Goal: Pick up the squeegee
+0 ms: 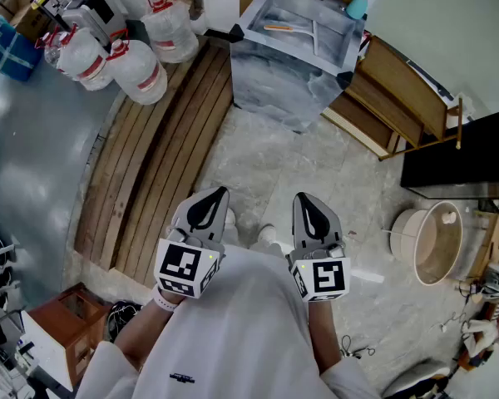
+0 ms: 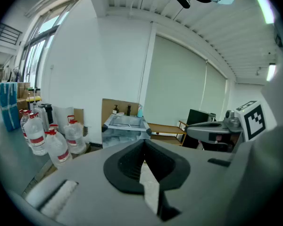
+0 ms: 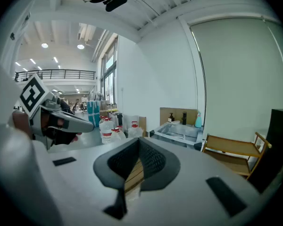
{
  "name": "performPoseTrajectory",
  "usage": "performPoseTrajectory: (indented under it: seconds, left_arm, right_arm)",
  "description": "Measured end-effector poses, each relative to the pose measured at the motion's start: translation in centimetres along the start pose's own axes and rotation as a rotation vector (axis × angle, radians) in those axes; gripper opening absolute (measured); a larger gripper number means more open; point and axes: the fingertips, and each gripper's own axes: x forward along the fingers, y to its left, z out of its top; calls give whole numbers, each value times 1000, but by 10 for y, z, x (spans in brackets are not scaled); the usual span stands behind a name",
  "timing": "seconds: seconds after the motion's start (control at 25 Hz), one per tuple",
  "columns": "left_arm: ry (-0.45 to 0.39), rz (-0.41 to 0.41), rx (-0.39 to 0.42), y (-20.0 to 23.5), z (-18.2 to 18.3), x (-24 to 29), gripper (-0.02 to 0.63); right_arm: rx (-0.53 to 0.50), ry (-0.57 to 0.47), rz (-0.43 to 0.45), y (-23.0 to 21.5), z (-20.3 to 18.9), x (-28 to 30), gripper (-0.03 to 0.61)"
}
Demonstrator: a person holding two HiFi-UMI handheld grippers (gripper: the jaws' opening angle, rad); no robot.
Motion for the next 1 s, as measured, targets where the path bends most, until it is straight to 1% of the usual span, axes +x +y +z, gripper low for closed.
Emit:
performPoseTrajectory:
  seconds: [0.2, 0.32, 0.56, 0.68, 0.84, 1.0]
  left_arm:
    - [3, -2, -6, 13, 0, 2, 5]
    - [-5, -2, -27, 29, 1, 5, 5]
    - [-26, -13, -56, 67, 1, 11, 5]
    - [-21, 2, -70, 90, 0, 19, 5]
    - [-22, 21, -90, 114, 7, 26, 5]
    - [-15, 42, -103, 133, 14, 57, 5]
  right_arm:
    - [1, 7, -6, 3, 2, 11, 5]
    - [11, -14, -13, 5, 11, 23, 6]
    - [-10, -12, -49, 9, 21, 54, 6]
    - [3, -3, -69, 4, 22, 72, 6]
    - [-3, 11, -56, 0, 26, 98, 6]
    - [-3, 9, -49, -25, 29, 137, 6]
